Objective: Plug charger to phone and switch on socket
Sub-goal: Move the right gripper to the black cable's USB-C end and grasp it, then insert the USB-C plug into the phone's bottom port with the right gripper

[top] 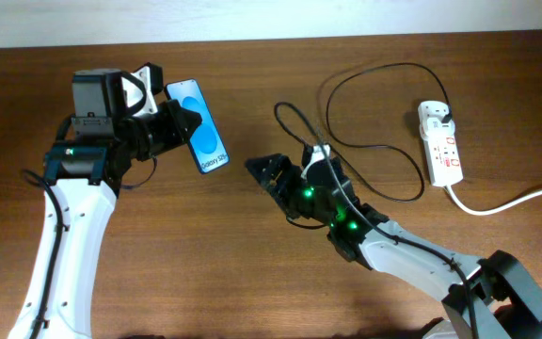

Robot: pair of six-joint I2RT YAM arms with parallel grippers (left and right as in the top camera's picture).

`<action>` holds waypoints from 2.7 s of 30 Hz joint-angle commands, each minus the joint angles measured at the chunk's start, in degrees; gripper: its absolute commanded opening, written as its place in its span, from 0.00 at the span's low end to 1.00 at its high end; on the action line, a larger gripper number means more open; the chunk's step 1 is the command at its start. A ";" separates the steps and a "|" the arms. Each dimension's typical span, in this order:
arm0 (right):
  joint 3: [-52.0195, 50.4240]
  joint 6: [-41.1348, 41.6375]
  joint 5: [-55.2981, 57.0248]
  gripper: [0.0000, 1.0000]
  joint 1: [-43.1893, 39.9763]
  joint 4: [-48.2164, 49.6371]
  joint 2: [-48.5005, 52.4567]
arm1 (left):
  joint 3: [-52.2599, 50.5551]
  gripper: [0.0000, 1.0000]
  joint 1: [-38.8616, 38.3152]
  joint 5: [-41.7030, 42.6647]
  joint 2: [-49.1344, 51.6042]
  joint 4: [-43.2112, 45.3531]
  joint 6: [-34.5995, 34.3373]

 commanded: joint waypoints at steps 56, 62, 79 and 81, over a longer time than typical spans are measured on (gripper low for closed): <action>41.35 -85.88 -2.19 0.04 -24.68 -61.13 26.21 | -15.02 0.00 -0.39 0.11 -1.73 -1.97 -13.18; 44.54 -84.43 -17.31 0.04 -22.88 -75.21 10.60 | -15.02 0.00 -0.39 0.09 -1.05 13.92 -32.00; 44.50 -86.09 -52.50 0.04 -17.79 -92.28 9.40 | -14.99 0.00 -0.42 26.01 12.48 33.42 -39.67; 44.50 -85.85 -51.78 0.05 -17.79 -92.06 9.40 | -15.02 0.00 -0.42 26.36 12.48 33.35 -39.67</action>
